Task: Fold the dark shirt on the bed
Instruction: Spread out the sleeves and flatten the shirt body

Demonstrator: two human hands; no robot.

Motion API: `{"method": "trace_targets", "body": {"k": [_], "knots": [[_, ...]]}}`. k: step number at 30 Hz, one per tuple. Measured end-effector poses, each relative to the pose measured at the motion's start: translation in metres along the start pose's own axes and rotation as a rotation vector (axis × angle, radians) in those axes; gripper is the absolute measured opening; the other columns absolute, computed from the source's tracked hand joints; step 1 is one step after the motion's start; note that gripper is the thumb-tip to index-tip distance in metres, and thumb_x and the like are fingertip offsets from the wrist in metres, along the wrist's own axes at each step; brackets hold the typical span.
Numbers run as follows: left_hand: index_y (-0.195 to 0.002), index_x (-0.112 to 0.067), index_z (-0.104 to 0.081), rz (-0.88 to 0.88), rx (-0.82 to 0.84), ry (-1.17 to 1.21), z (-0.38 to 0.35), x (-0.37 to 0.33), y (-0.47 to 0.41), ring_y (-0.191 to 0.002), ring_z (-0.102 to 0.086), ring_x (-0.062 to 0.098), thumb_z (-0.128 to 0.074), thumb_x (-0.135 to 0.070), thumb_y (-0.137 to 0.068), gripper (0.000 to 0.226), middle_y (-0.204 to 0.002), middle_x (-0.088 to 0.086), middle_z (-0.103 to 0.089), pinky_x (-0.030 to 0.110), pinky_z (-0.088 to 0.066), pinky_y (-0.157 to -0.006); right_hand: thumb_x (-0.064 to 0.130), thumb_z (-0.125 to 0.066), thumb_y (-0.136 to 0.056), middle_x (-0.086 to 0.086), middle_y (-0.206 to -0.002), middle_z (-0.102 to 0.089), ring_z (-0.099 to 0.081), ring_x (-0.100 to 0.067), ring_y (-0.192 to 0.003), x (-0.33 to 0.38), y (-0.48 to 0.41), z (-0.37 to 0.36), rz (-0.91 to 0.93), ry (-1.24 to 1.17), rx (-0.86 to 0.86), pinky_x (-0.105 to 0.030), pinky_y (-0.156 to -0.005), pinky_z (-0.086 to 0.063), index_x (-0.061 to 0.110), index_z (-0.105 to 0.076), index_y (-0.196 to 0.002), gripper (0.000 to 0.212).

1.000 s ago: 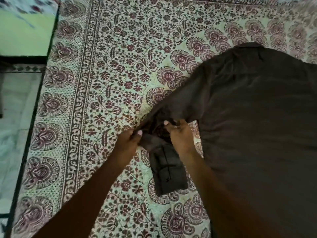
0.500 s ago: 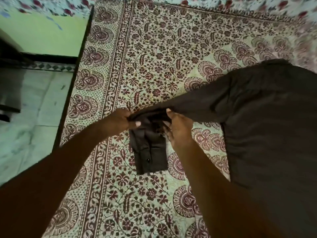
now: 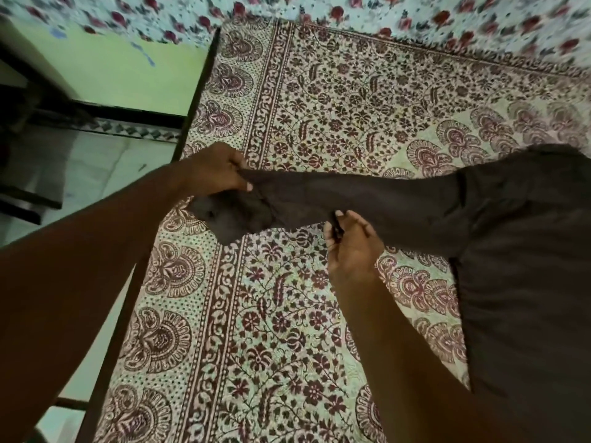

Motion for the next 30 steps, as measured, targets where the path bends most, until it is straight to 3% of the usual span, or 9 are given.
{"method": "trace_targets", "body": {"k": [4,8,12,14,17,19,23,26,30], "knots": [[-0.071,-0.029,-0.054,-0.065,-0.065,-0.348,0.014,0.019,-0.012,-0.088,-0.059,0.027,-0.075,-0.046,-0.092,0.034,-0.075,-0.005,-0.055,0.033,-0.04,-0.075,-0.009,-0.073,-0.089,-0.019,-0.097,-0.074,-0.073,-0.021,-0.071,-0.009,-0.003,-0.003,0.036,0.105,-0.052,-0.025,-0.054,-0.059,0.005,-0.069,-0.096,0.016],[-0.071,-0.023,-0.048,-0.094,-0.164,-0.674,0.013,0.019,-0.01,-0.088,-0.063,0.033,-0.057,-0.065,-0.095,0.049,-0.075,0.0,-0.057,0.039,-0.043,-0.08,0.001,-0.084,-0.083,-0.017,-0.104,-0.075,-0.078,-0.031,-0.088,-0.013,-0.01,0.005,0.166,0.388,-0.055,-0.029,-0.059,-0.062,0.0,-0.07,-0.111,0.031],[-0.103,-0.017,-0.066,-0.039,-0.232,-0.872,-0.001,0.025,-0.009,-0.109,-0.066,0.039,-0.044,-0.058,-0.103,0.047,-0.109,0.02,-0.07,0.047,-0.045,-0.099,0.012,-0.081,-0.09,-0.016,-0.095,-0.075,-0.077,-0.027,-0.066,-0.008,-0.01,0.02,0.076,0.662,0.109,-0.031,-0.052,-0.06,0.009,-0.065,-0.118,0.032],[-0.119,-0.015,-0.066,0.072,-0.195,-0.949,-0.01,0.031,-0.005,-0.117,-0.064,0.04,-0.041,-0.055,-0.106,0.049,-0.123,0.02,-0.068,0.05,-0.042,-0.106,0.027,-0.078,-0.093,-0.014,-0.084,-0.075,-0.075,-0.023,-0.06,0.005,-0.009,0.029,0.288,0.927,0.093,-0.03,-0.05,-0.059,0.01,-0.069,-0.109,0.025],[-0.126,-0.009,-0.062,0.055,-0.279,-0.971,-0.02,0.039,0.003,-0.118,-0.06,0.045,-0.06,-0.035,-0.101,0.036,-0.125,0.025,-0.065,0.059,-0.038,-0.11,0.039,-0.071,-0.094,-0.006,-0.098,-0.073,-0.069,-0.022,-0.091,0.03,-0.012,0.033,0.826,1.333,0.041,-0.033,-0.082,-0.057,0.01,-0.071,-0.117,0.038],[-0.127,-0.002,-0.059,0.015,-0.36,-0.943,-0.027,0.036,0.01,-0.12,-0.055,0.048,-0.073,-0.016,-0.085,0.046,-0.129,0.028,-0.058,0.064,-0.04,-0.105,0.037,-0.066,-0.097,-0.014,-0.126,-0.062,-0.055,-0.03,-0.122,0.037,-0.023,0.03,1.038,1.532,0.058,-0.035,-0.098,-0.046,0.008,-0.06,-0.136,0.049],[-0.144,-0.013,-0.05,-0.268,-0.288,-0.65,-0.072,0.019,0.03,-0.135,-0.049,0.038,-0.06,-0.039,-0.098,0.053,-0.152,0.016,-0.048,0.058,-0.039,-0.111,0.064,-0.044,-0.101,-0.026,-0.171,-0.006,-0.001,-0.05,-0.157,0.017,-0.062,0.024,0.859,1.879,0.016,-0.062,-0.124,-0.013,0.014,-0.02,-0.164,0.083],[-0.163,-0.03,-0.024,-0.204,-0.208,-0.636,-0.095,0.049,0.038,-0.157,-0.022,0.028,-0.033,-0.071,-0.095,0.081,-0.173,0.0,-0.019,0.058,-0.022,-0.124,0.072,-0.026,-0.1,-0.024,-0.171,0.014,0.014,-0.052,-0.155,-0.02,-0.065,-0.001,0.88,2.008,0.194,-0.068,-0.122,0.001,0.024,-0.001,-0.166,0.085],[-0.166,-0.039,-0.011,-0.139,-0.261,-0.626,-0.096,0.082,0.037,-0.161,-0.013,0.026,-0.026,-0.071,-0.094,0.08,-0.176,-0.005,-0.005,0.059,-0.014,-0.125,0.062,-0.017,-0.105,-0.005,-0.175,0.009,0.015,-0.048,-0.156,-0.059,-0.042,-0.038,1.114,2.115,0.759,-0.072,-0.122,0.0,0.033,-0.007,-0.166,0.069]]}}
Point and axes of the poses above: each hand's wrist, its own y-axis away from the middle knuckle, its own z-axis out of the back of the hand, x = y × z, the point moved 4 cm from there along -y, towards the middle knuckle
